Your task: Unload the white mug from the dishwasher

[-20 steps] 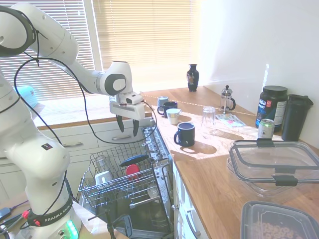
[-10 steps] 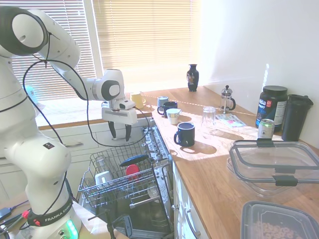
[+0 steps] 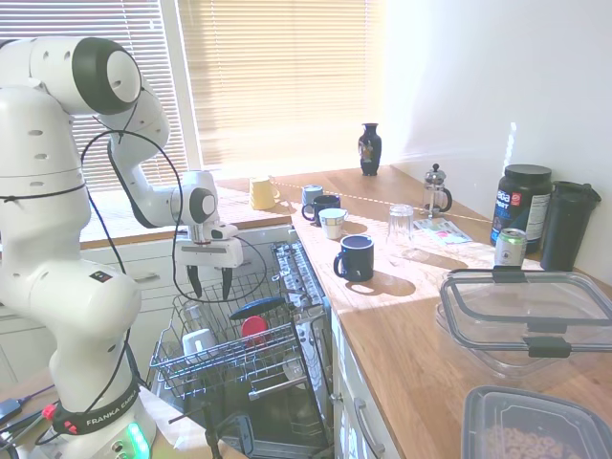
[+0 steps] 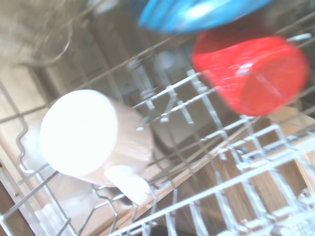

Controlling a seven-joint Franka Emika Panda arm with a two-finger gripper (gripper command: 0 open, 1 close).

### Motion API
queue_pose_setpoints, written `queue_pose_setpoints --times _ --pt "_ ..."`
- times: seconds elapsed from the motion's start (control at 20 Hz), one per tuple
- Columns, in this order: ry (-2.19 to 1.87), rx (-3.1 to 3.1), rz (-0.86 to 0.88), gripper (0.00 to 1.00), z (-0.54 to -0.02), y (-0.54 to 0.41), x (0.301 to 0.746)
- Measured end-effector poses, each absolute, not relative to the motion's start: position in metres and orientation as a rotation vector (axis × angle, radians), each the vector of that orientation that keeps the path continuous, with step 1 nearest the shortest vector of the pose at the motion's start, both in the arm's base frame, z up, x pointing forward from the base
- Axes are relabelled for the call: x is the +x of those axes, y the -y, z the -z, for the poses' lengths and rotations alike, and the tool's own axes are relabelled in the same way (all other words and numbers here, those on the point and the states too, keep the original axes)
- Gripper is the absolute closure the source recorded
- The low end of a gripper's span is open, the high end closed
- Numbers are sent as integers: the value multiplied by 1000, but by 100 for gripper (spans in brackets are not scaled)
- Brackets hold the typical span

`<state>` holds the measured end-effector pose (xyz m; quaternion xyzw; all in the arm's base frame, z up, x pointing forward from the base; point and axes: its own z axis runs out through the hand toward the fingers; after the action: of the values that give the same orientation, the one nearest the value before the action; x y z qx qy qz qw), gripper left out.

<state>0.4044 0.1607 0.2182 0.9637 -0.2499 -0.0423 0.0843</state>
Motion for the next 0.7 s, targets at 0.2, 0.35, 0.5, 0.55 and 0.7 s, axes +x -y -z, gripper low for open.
queue_pose_setpoints --times 0.2,0.35,0.5,0.55,0.7 --pt "597 2865 149 0 -182 -186 405" --pt "497 2865 167 0 -164 -199 408" --pt "413 2857 185 0 -157 -208 412" --pt "386 2856 195 0 -155 -210 412" --pt "329 2853 226 0 -142 -215 413"
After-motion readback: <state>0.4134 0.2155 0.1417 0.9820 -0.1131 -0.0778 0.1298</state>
